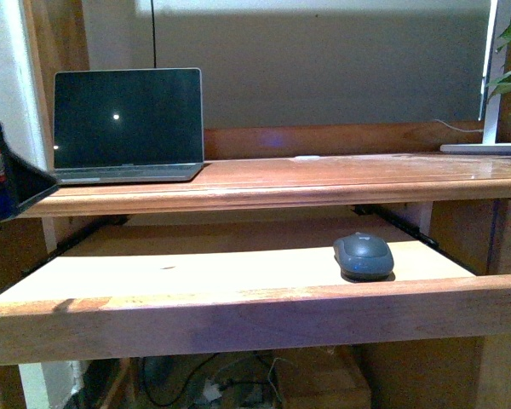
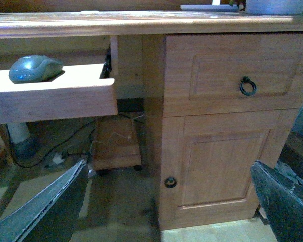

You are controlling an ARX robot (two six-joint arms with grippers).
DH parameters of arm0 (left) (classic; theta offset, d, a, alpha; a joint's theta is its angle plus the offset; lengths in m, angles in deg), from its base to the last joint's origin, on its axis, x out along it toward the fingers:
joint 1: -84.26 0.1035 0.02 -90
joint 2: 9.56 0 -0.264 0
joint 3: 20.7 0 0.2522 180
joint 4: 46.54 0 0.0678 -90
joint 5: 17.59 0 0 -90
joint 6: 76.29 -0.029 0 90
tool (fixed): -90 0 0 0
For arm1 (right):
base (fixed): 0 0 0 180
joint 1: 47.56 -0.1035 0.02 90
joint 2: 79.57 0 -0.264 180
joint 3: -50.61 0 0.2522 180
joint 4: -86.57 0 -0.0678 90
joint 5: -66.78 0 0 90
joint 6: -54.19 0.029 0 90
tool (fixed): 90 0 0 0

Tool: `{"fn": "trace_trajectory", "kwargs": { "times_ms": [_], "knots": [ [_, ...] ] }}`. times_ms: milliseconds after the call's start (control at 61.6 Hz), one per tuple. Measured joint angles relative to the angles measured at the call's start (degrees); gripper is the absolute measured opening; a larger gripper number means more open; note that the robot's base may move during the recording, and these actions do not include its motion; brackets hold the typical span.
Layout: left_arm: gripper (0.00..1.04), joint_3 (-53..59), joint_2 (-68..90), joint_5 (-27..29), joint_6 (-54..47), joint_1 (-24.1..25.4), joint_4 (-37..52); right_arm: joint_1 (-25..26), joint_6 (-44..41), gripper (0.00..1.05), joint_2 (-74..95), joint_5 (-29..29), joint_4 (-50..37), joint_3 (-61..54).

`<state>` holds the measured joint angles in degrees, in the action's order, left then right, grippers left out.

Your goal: Place mouse

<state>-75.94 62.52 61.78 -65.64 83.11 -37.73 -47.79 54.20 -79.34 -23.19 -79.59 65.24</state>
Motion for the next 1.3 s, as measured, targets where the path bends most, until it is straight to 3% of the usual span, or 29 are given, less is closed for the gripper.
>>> {"fn": "trace_trajectory", "kwargs": {
  "times_ms": [130, 373, 471, 698, 893, 1185, 1298],
  "knots": [
    [0.97, 6.5, -9.5, 4.4, 1.1, 0.1, -2.1, 0.0, 0.0, 0.97, 0.0, 0.0, 0.0, 0.0],
    [0.97, 17.2, -26.3, 6.6, 4.7, -1.2, -10.3, 0.0, 0.0, 0.97, 0.0, 0.0, 0.0, 0.0],
    [0.81, 23.9, -33.3, 10.0, -1.9, 0.3, -3.5, 0.0, 0.0, 0.97, 0.0, 0.0, 0.0, 0.0],
    [0.38, 35.8, -53.1, 10.6, -9.1, 1.0, -9.9, 0.0, 0.0, 0.97, 0.0, 0.0, 0.0, 0.0],
    [0.03, 39.2, -57.2, 10.6, -9.7, 0.9, -10.3, 0.0, 0.0, 0.97, 0.0, 0.0, 0.0, 0.0],
    [0.03, 41.0, -61.8, 10.6, -10.0, 0.9, -12.3, 0.0, 0.0, 0.97, 0.0, 0.0, 0.0, 0.0],
    [0.03, 41.0, -70.8, 10.6, -10.0, 0.9, -22.0, 0.0, 0.0, 0.97, 0.0, 0.0, 0.0, 0.0]
  ]
}}
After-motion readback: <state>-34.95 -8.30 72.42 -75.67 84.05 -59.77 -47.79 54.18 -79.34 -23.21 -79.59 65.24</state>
